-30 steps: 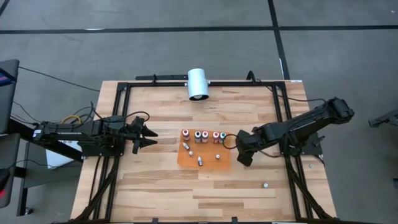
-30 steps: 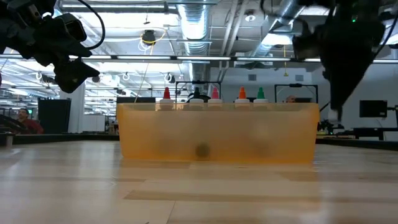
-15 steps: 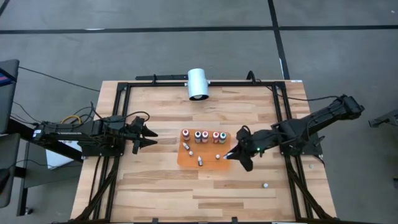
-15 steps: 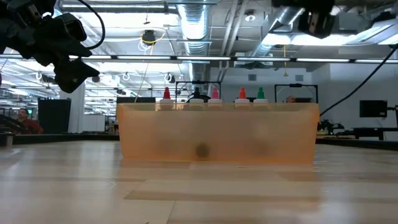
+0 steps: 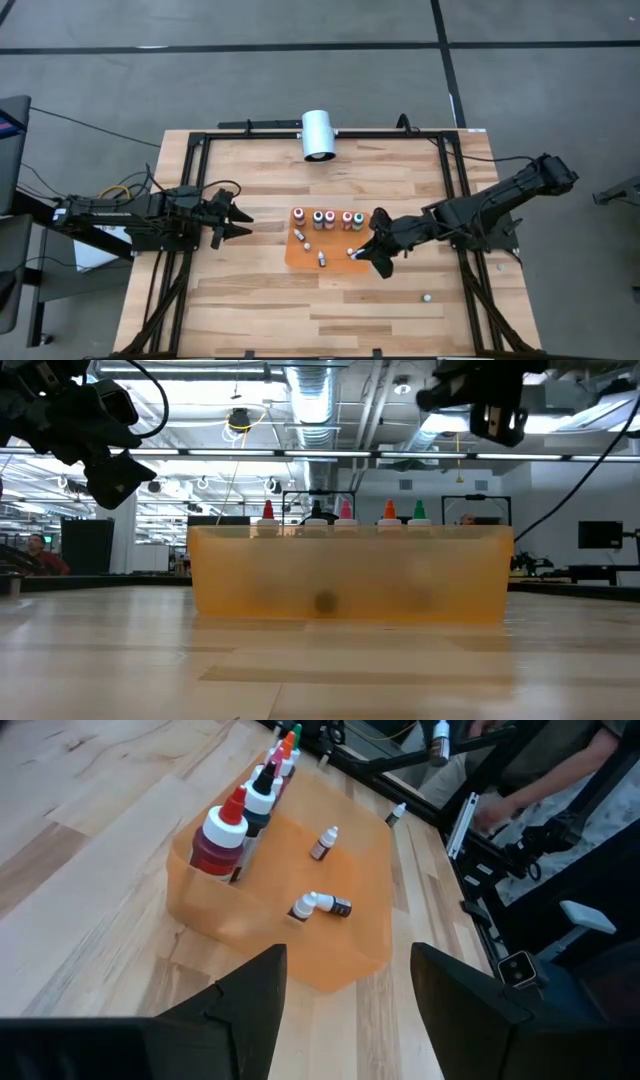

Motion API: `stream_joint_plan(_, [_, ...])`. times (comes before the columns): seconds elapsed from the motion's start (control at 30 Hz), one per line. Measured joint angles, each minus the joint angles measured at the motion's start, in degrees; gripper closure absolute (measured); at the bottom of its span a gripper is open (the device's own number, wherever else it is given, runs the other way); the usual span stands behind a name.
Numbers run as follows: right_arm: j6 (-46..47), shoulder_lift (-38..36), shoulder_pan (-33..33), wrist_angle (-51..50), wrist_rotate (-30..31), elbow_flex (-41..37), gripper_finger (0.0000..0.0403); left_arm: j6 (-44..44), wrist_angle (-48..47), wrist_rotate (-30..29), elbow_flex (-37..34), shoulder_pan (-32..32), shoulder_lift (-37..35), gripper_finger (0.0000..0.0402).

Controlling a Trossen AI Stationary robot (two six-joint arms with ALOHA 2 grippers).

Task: Pick & Place food coloring
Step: Put the small brown food coloring into the orange bin

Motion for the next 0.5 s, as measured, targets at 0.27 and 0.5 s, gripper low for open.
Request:
stream_joint_plan(0.27, [-2.8,3.6,-0.8,-0.4,0.0,2.6,0.0328,0.0,-0.1,0.0,0.0,0.0,0.0,0.0196])
stream_joint_plan(0.5, [-10.6,8.1,-1.1,-8.6,0.0,10.1,0.0328,0.0,-0.5,0.1,0.0,0.0,0.0,0.0196])
